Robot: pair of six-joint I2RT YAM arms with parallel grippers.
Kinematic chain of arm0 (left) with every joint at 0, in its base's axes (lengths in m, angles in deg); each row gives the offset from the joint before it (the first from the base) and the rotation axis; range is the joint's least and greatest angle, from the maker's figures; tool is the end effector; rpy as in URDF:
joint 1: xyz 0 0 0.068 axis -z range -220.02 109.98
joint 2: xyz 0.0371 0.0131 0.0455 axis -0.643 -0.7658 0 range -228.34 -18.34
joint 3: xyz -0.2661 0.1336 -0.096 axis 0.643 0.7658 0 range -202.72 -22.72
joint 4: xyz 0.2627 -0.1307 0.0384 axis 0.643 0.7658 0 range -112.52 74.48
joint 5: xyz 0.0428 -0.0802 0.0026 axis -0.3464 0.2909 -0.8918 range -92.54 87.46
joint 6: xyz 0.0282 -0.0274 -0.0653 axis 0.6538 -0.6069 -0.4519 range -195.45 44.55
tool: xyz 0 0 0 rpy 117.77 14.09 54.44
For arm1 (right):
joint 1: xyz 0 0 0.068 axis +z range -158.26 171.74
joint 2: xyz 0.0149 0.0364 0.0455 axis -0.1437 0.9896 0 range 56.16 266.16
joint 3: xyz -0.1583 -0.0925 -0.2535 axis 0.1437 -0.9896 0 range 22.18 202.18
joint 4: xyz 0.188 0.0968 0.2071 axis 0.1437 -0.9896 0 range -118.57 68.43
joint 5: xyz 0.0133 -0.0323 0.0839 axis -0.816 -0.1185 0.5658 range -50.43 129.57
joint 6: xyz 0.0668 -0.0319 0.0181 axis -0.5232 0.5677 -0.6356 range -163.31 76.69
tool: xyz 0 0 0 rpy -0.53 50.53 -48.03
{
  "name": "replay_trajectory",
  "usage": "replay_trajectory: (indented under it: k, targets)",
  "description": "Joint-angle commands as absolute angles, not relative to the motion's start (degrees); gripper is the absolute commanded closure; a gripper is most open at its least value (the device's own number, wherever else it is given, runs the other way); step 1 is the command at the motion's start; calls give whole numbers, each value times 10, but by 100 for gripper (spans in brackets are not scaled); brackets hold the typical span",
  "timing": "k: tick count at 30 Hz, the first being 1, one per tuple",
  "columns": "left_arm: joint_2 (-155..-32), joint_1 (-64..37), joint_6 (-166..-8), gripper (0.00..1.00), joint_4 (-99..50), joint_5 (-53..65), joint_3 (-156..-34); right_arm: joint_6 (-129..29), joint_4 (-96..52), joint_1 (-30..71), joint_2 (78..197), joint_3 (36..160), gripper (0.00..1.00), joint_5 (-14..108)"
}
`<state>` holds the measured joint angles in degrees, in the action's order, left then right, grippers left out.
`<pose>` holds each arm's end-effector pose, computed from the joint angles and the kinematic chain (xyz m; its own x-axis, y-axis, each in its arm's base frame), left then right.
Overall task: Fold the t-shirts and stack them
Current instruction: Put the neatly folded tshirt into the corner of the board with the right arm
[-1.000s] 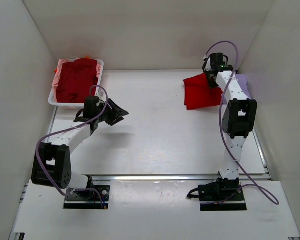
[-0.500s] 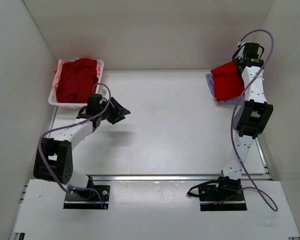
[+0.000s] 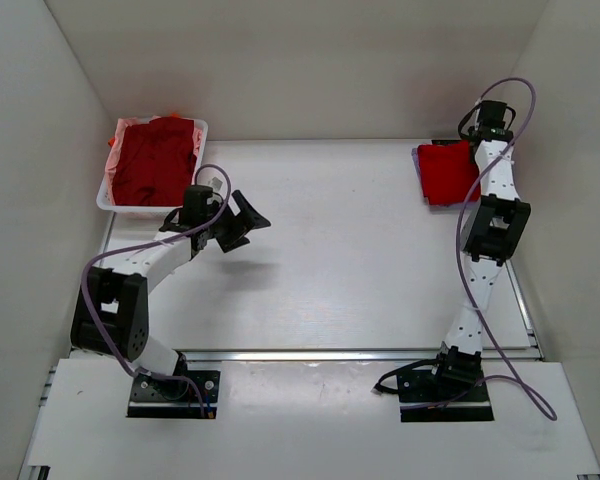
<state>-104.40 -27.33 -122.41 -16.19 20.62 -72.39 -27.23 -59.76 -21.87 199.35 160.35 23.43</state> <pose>0.3449 -0.1037 0.2088 -0.8054 -0.5074 -0.3064 -0.1534 0.6777 -0.7191 0.6267 -0.1702 0.2383 -0.7566 -0.0906 -0.6475 0.2220 0.8959 -0.3848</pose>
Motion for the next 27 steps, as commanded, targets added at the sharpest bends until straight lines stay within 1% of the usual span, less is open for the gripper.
replay_trajectory:
  k: [1, 2, 3, 4, 5, 6, 7, 9, 11, 13, 14, 16, 17, 18, 19, 21, 24, 27]
  targets:
    - [-1026, -265, -1188, 1, -140, 207, -750, -313, -539, -220, 1956, 1655, 67, 163]
    - [-1018, -267, -1180, 1, -136, 212, -753, -319, -534, -216, 1944, 1646, 56, 134]
    - [-1014, -263, -1169, 1, -136, 220, -751, -317, -528, -211, 1931, 1633, 51, 110]
    - [-1012, -261, -1162, 2, -127, 224, -752, -318, -524, -208, 1918, 1625, 36, 100]
    - [-1009, -261, -1151, 2, -113, 232, -754, -326, -523, -203, 1898, 1605, 8, 87]
    - [-1011, -256, -1135, 1, -101, 237, -761, -328, -534, -198, 1875, 1585, 1, 73]
    - [-1017, -248, -1133, 1, -76, 240, -761, -341, -536, -192, 1862, 1576, 1, 73]
    - [-1022, -238, -1111, 1, -42, 251, -769, -364, -585, -173, 1810, 1543, 1, 92]
    - [-1019, -227, -1111, 2, -24, 255, -755, -391, -625, -134, 1768, 1508, 1, 101]
    - [-998, -220, -1127, 1, -34, 262, -734, -421, -658, -90, 1700, 1420, 1, 103]
    - [-979, -218, -1129, 2, -41, 265, -727, -428, -660, -53, 1685, 1389, 0, 102]
    - [-949, -213, -1131, 1, -53, 255, -704, -482, -654, 2, 1600, 1260, 1, 99]
    - [-924, -208, -1128, 1, -51, 245, -704, -500, -646, 30, 1556, 1199, 0, 110]
    - [-898, -206, -1122, 2, -47, 237, -702, -529, -632, 54, 1535, 1167, 1, 118]
    - [-886, -207, -1118, 1, -38, 225, -703, -559, -624, 63, 1494, 1107, 0, 141]
    - [-838, -210, -1104, 1, -21, 208, -701, -583, -577, 85, 1431, 1015, 1, 191]
    - [-778, -223, -1087, 1, -16, 182, -689, -601, -568, 93, 1390, 973, 0, 198]
    - [-772, -228, -1053, 2, 32, 159, -689, -602, -565, 99, 1362, 930, 0, 196]
